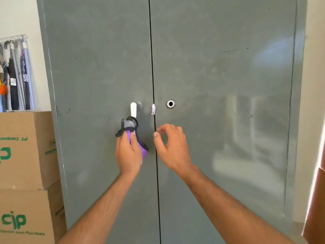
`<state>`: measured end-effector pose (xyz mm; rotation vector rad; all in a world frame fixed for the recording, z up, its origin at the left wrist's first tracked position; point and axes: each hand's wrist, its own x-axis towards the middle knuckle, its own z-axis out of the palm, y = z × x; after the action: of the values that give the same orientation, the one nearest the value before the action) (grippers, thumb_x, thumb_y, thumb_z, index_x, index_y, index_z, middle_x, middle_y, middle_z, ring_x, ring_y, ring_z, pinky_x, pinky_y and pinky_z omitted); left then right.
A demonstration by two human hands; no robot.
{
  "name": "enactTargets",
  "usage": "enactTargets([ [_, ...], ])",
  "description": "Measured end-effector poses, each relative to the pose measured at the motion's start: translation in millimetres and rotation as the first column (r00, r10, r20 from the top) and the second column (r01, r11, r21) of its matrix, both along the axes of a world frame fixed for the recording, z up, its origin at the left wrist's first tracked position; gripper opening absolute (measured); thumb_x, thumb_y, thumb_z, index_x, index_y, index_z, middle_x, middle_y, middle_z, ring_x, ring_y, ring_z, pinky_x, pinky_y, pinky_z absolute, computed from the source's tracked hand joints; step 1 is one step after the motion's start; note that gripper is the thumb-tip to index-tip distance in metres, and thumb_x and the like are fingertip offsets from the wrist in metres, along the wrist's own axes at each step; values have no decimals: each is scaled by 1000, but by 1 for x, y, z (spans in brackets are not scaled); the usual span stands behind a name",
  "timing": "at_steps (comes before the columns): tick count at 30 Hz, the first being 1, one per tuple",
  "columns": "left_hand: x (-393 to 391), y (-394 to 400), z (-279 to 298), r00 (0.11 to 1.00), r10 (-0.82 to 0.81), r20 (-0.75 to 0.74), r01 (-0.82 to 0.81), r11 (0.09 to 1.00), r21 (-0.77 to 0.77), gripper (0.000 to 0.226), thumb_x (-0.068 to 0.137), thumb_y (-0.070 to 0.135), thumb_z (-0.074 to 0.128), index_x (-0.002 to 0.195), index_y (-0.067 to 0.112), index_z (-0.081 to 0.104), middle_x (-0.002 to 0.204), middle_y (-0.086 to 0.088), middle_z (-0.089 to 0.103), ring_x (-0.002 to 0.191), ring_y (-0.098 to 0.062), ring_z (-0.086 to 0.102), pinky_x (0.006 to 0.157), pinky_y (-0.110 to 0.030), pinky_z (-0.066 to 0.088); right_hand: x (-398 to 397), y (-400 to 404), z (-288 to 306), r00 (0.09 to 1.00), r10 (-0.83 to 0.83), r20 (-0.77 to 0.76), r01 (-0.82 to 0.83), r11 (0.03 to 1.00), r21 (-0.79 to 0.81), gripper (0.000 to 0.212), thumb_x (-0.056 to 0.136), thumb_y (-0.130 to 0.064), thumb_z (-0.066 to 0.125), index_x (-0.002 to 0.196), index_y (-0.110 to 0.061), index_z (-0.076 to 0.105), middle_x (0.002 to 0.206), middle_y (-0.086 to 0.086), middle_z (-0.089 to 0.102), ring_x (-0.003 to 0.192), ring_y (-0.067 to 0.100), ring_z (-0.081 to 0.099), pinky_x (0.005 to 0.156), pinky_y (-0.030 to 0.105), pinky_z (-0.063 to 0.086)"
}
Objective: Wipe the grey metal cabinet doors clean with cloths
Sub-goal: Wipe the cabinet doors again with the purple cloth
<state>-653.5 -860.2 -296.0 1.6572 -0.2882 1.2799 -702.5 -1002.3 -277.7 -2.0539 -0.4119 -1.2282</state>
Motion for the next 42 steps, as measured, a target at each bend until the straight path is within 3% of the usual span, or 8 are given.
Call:
enactTargets([
  [3, -25, -22, -1, 985, -116, 129, 103, 989, 104, 23, 106, 11, 46, 116, 1, 65, 117, -11, 63, 107, -5, 54, 93, -16, 41, -7, 17, 13, 817, 430, -384, -301, 886, 353, 44, 97, -61, 55, 120, -25, 62, 105, -5, 74, 98, 15, 70, 86, 35, 57],
  [6, -25, -36, 20, 950, -303, 74, 283, 937, 207, 12, 104, 9, 52, 112, 9, 60, 114, -2, 59, 109, -12, 54, 97, -38, 48, -7, 18, 22, 742, 599, -300, -339, 722, 603, 35, 106, -47, 52, 114, -16, 66, 98, -1, 74, 86, 12, 72, 64, 27, 56],
  [14, -18, -29, 25, 879, -462, -118, 465, 773, 432, 87, 79, 45, 70, 156, 33, 31, 161, 12, 23, 152, -9, 22, 125, -30, 25, -7, -13, 43, 794, 515, -324, -367, 830, 421, 32, 105, -29, 59, 98, 0, 69, 79, 5, 67, 69, 16, 63, 58, 28, 51],
  [22, 3, -30, 59, 514, -822, -244, 799, 562, -213, 69, 87, -3, 78, 145, 13, 45, 118, -10, 76, 104, -18, 75, 89, -31, 61, 1, -75, 74, 881, 375, -289, -340, 926, 165, 26, 100, -3, 59, 123, -8, 69, 112, 6, 77, 97, 10, 69, 93, 34, 58],
  [28, 18, -58, 95, 976, -203, 74, 151, 885, 440, 52, 85, 40, 78, 130, 29, 54, 108, 16, 63, 95, -14, 51, 87, -38, 47, 15, -106, 92, 925, -358, 129, 330, 923, 196, 36, 76, -11, 63, 107, -18, 46, 94, 6, 63, 85, 38, 58, 74, 51, 48],
  [32, 40, -62, 113, 936, 8, 352, -211, 814, 542, 46, 95, 47, 66, 133, 21, 58, 134, 0, 54, 120, -25, 47, 100, -40, 38, 29, -128, 95, 619, -658, 428, 668, 728, 152, 4, 75, -14, 53, 77, -14, 56, 88, 12, 57, 80, 37, 54, 71, 44, 30],
  [36, 60, -72, 112, 917, -60, 393, -227, 733, 641, 47, 107, 35, 47, 148, 13, 51, 157, -9, 44, 146, -33, 38, 120, -48, 30, 53, -72, 71, 690, -631, 353, 610, 771, 186, 41, 92, -19, 46, 125, -4, 66, 121, 19, 66, 110, 44, 61, 98, 43, 37],
  [42, 82, -61, 102, 896, -102, 432, -237, 714, 659, 55, 110, 27, 33, 160, 5, 32, 169, -7, 30, 158, -24, 21, 130, -45, 16, 84, -60, 77, 673, -656, 342, 717, 692, -82, 61, 110, -37, 37, 163, -8, 26, 165, 21, 31, 155, 50, 12, 126, 61, 12],
])
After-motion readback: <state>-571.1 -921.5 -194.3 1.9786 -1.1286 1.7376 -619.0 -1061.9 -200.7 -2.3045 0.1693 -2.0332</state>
